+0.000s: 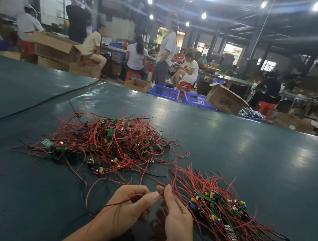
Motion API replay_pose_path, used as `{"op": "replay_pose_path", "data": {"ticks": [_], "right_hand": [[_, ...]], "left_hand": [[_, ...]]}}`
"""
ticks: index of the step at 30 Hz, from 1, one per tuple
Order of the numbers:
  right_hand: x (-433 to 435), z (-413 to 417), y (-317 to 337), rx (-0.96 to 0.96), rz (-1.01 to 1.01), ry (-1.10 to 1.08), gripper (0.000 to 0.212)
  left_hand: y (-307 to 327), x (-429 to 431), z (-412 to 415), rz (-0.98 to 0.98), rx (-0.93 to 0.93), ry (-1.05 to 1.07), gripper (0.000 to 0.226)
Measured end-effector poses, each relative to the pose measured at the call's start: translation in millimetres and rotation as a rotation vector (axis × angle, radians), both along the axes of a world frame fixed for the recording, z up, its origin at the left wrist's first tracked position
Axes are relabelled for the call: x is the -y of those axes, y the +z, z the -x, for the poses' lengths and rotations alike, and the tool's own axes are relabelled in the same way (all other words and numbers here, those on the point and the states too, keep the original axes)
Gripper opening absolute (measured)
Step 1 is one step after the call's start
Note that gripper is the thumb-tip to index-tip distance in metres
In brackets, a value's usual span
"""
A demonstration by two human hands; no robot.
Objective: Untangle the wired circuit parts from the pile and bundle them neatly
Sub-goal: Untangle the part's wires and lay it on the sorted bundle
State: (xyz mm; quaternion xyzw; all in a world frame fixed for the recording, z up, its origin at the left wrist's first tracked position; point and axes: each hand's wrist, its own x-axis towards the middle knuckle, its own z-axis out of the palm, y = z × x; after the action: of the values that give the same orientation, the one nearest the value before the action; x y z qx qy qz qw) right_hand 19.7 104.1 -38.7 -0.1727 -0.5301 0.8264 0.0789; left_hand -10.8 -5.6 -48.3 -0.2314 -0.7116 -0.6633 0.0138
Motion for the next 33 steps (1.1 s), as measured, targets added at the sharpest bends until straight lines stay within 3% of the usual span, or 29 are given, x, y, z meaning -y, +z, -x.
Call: {"op": "replay_pose_path", "data": {"ticks": [6, 17, 22, 26, 29, 33], "right_hand": [[-16, 3, 5, 0.063, 0.118, -0.125, 0.033], [-38, 8, 6, -0.104, 0.341, -0.273, 0.023], [-21, 7, -2, -0.048, 0.128, -0.259, 0.031], [2, 2, -4, -0.119, -0.113, -0.07, 0.037], [14, -1, -4, -0.123, -0.149, 0.033, 0.029], [10, -2, -2, -0.066, -0.068, -0.007, 0.028]], "left_hand": [[7, 0, -3, -0.023, 0.055, -0.014, 0.04], [13, 8, -2, 0.008, 0.045, -0.057, 0.036], [14, 11, 1, -0.155, 0.075, 0.021, 0.034], [14, 7, 3, -0.145, 0.059, 0.062, 0.041], [12, 6, 3, -0.098, 0.056, 0.028, 0.039], [10, 9, 3, -0.025, 0.072, -0.07, 0.036]]}}
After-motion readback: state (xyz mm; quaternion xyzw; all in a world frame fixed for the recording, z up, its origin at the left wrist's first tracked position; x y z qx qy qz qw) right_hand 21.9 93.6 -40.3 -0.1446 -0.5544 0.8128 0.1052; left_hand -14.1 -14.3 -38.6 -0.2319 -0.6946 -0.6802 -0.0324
